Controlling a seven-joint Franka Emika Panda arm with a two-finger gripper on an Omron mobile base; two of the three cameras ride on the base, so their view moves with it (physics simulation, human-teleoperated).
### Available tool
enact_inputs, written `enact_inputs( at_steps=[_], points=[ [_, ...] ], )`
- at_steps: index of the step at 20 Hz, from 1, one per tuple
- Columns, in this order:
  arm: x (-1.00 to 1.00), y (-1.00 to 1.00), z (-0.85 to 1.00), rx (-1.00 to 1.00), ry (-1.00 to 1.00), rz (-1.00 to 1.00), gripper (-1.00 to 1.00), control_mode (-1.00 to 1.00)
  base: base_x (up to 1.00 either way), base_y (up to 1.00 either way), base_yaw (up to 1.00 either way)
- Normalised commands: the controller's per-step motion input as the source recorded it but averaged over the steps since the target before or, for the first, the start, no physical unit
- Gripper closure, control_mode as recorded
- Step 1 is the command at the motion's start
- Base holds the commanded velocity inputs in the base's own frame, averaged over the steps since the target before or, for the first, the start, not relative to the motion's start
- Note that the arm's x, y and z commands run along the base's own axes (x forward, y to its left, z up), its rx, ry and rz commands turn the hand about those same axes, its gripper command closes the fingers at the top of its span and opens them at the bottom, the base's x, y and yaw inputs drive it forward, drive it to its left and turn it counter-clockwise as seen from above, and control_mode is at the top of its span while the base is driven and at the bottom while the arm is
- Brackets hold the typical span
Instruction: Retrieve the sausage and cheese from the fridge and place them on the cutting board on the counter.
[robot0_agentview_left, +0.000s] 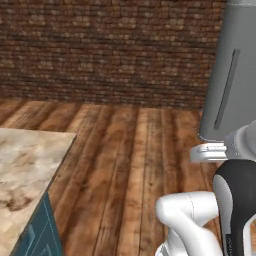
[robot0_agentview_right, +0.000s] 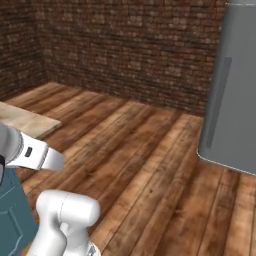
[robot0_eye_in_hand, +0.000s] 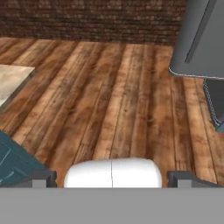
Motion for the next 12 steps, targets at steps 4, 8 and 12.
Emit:
enact_inputs(
  at_steps=[4,8,12],
  points=[
    [0.00,0.00,0.00,0.00,0.00,0.00,-1.00,1.00,1.00,-0.05,-0.05],
    [0.00,0.00,0.00,0.00,0.00,0.00,-1.00,1.00,1.00,-0.05,0.00],
    [0.00,0.00,0.00,0.00,0.00,0.00,-1.00,1.00,1.00,0.00,0.00]
  ],
)
